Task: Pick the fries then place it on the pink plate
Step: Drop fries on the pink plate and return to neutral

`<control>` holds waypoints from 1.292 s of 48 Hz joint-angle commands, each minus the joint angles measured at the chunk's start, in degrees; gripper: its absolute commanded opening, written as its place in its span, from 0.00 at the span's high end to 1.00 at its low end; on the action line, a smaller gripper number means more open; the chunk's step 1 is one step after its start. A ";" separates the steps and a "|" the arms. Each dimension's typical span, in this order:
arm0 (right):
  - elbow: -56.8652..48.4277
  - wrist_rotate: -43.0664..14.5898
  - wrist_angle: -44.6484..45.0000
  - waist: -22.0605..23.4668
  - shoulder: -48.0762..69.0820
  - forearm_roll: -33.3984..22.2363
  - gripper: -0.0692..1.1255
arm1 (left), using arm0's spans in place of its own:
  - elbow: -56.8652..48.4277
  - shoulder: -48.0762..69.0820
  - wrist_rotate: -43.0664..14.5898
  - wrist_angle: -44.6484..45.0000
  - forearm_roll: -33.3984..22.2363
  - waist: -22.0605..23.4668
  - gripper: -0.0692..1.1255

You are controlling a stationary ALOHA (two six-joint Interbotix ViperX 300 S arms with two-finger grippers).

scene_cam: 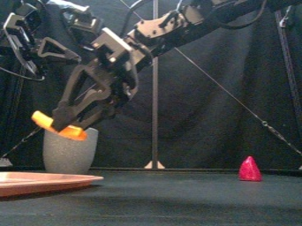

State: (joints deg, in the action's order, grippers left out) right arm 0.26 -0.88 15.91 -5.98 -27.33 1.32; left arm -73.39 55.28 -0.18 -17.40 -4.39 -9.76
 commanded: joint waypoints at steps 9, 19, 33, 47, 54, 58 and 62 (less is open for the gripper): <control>9.67 0.00 0.44 0.88 -4.48 1.67 0.18 | 0.97 0.00 -0.09 -0.44 0.18 -3.16 0.92; 11.78 -0.18 1.05 1.41 -5.19 1.85 0.13 | 0.09 -0.09 0.00 -0.44 0.09 -3.25 0.92; 3.87 -1.76 -5.45 1.49 1.23 2.37 0.13 | -0.35 -0.09 0.09 -0.44 0.00 -3.25 0.92; -15.29 -1.58 -23.47 1.76 12.48 5.89 0.13 | -0.44 0.00 0.09 -0.35 0.00 -3.25 0.92; -25.05 -1.58 -32.08 1.93 18.46 6.50 0.13 | -0.44 0.00 0.09 -0.18 0.00 -3.16 0.92; -29.88 -1.49 -37.53 2.02 21.27 7.12 0.13 | -0.53 0.09 0.18 -0.09 0.00 -2.99 0.92; -34.72 -1.49 -44.21 2.11 23.64 7.73 0.13 | -0.70 0.00 0.09 -0.09 0.00 -2.81 0.92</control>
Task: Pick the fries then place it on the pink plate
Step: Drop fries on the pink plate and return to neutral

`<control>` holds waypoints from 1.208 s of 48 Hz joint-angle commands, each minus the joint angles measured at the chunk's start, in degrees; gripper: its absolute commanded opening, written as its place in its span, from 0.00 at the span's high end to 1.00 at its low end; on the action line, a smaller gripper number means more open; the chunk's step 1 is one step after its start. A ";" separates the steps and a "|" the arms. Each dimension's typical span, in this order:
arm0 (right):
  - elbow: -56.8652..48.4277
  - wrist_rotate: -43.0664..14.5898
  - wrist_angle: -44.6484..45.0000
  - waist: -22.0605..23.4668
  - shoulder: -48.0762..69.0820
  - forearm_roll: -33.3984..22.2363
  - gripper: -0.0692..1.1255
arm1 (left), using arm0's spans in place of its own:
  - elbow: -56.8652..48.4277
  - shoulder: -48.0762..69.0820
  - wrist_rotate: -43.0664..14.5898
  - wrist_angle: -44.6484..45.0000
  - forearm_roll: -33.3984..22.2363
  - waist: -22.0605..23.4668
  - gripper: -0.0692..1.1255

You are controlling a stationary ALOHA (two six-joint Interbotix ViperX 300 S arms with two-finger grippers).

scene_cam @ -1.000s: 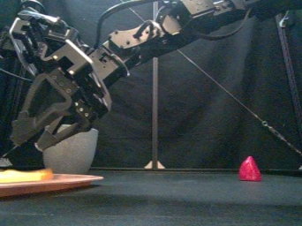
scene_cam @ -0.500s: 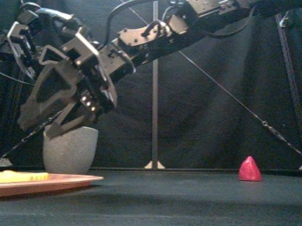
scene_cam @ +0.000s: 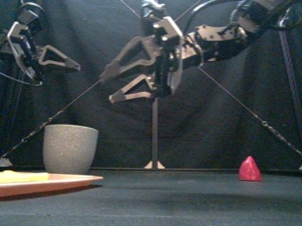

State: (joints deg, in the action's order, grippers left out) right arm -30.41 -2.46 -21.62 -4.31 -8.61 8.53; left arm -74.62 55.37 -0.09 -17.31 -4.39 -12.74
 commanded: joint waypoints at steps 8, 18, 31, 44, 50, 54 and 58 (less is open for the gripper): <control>-11.51 0.62 -18.54 1.49 8.53 0.44 0.13 | 0.44 -0.09 -0.09 -0.18 0.18 0.18 0.92; -16.87 0.70 -19.07 4.75 13.80 -1.93 0.13 | 0.53 0.00 0.00 -0.18 0.18 0.26 0.92; -23.03 0.62 -19.07 6.86 23.73 -6.06 0.13 | 0.62 0.00 0.09 -0.18 0.09 1.32 0.92; -30.50 0.35 -19.07 6.94 35.33 -7.91 0.13 | 0.97 0.09 0.00 -0.35 0.26 3.69 0.92; -33.05 0.18 -19.07 7.21 39.02 -7.65 0.13 | 0.97 0.09 0.00 -0.26 0.35 3.78 0.92; -34.28 0.18 -19.07 7.21 40.52 -7.47 0.13 | 1.05 0.09 0.00 -0.35 0.35 3.69 0.92; -34.80 0.09 -18.98 7.21 41.13 -7.47 0.13 | 1.14 0.09 0.00 -0.53 0.35 3.69 0.92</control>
State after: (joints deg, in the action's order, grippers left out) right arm -65.39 -2.29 -40.25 2.64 31.55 0.97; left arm -74.97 55.55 -0.09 -17.31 -4.31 -9.14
